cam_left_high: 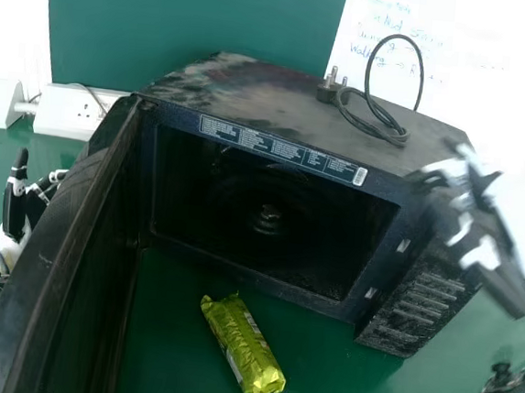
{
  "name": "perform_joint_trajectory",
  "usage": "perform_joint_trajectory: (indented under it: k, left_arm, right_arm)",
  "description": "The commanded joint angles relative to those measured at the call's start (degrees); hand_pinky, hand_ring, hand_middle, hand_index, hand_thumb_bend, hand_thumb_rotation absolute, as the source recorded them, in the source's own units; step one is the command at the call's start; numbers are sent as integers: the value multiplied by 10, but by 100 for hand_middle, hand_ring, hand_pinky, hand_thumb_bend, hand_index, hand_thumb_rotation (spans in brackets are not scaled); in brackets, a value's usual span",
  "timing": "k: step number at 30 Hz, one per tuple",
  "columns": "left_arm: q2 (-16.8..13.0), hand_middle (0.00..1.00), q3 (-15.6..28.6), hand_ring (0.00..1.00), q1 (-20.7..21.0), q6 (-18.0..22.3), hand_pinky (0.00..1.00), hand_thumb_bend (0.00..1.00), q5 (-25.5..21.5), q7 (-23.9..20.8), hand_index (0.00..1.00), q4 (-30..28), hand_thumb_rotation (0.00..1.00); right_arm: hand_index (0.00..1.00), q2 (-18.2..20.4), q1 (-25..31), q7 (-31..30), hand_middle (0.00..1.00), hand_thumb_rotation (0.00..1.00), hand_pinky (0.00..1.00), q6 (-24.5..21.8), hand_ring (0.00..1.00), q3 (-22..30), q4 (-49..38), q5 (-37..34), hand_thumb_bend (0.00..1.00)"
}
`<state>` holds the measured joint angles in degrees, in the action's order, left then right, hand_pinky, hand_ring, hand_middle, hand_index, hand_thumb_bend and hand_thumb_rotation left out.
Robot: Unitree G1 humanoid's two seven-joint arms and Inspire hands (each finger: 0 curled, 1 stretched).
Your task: Put biscuit inside oven
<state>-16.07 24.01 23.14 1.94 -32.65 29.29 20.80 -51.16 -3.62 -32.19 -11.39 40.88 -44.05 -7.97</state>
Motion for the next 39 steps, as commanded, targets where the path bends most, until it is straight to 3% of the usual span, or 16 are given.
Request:
perform_joint_trajectory:
  k: [1, 6, 11, 14, 17, 22, 24, 27, 29, 32, 34, 37, 39]
  left_arm:
    - [0, 40, 1, 32, -6, -4, 25, 52, 1, -5, 49, -6, 7]
    - [0, 40, 1, 31, -6, -1, 25, 52, 0, -2, 49, -5, 7]
    - [0, 40, 0, 31, -5, 0, 25, 52, 1, -3, 49, -3, 7]
    - [2, 40, -1, 31, -4, 0, 25, 52, 3, -6, 49, -3, 7]
    - [2, 40, -3, 31, -1, 2, 25, 51, 2, -2, 49, -1, 7]
    - [7, 40, -8, 31, -2, 0, 25, 51, 9, -14, 49, -7, 7]
    - [9, 39, -11, 31, -3, -4, 25, 52, 12, -22, 49, -14, 7]
    - [10, 39, -14, 31, -4, -5, 25, 52, 14, -26, 49, -19, 7]
    - [11, 39, -15, 31, -4, -4, 24, 52, 16, -27, 49, -21, 7]
    - [14, 39, -16, 31, -5, -5, 25, 52, 16, -33, 49, -24, 7]
    - [15, 39, -15, 31, -6, -8, 25, 52, 13, -34, 49, -26, 7]
    - [14, 39, -16, 31, -4, -5, 25, 52, 12, -25, 49, -22, 7]
    - [15, 39, -17, 31, -4, -3, 25, 51, 14, -26, 49, -23, 7]
  right_arm:
    - [71, -16, 9, -20, 63, 42, 38, 2, 54, -7, -1, -1, 86]
    - [74, -45, 11, -53, 68, 58, 43, 46, 60, -14, 14, 41, 89]
    - [78, -49, 14, -99, 73, 69, 45, 48, 64, -5, 35, 2, 92]
    - [78, -32, 7, -101, 70, 64, 44, 102, 61, -21, 61, -2, 91]
    - [77, -23, 8, -93, 67, 61, 38, 110, 57, -39, 65, 0, 91]
    - [74, -24, 5, -83, 62, 72, 37, 159, 53, -59, 84, 37, 93]
    - [73, -15, 13, -72, 62, 69, 40, 162, 55, -61, 77, 58, 94]
    - [73, 0, 21, -74, 64, 61, 41, 168, 57, -64, 74, 34, 91]
    - [76, -10, 33, -90, 61, 57, 36, 139, 52, -57, 55, 23, 88]
    - [75, -32, 57, -92, 63, 69, 42, 59, 57, -57, -25, 113, 96]
    - [74, -53, 60, -104, 60, 68, 42, 4, 54, -82, -64, 156, 98]
    - [83, -122, 39, -155, 75, 68, 56, -93, 70, -131, -103, 180, 94]
    - [85, -130, 30, -153, 78, 66, 60, -122, 74, -167, -117, 199, 93]
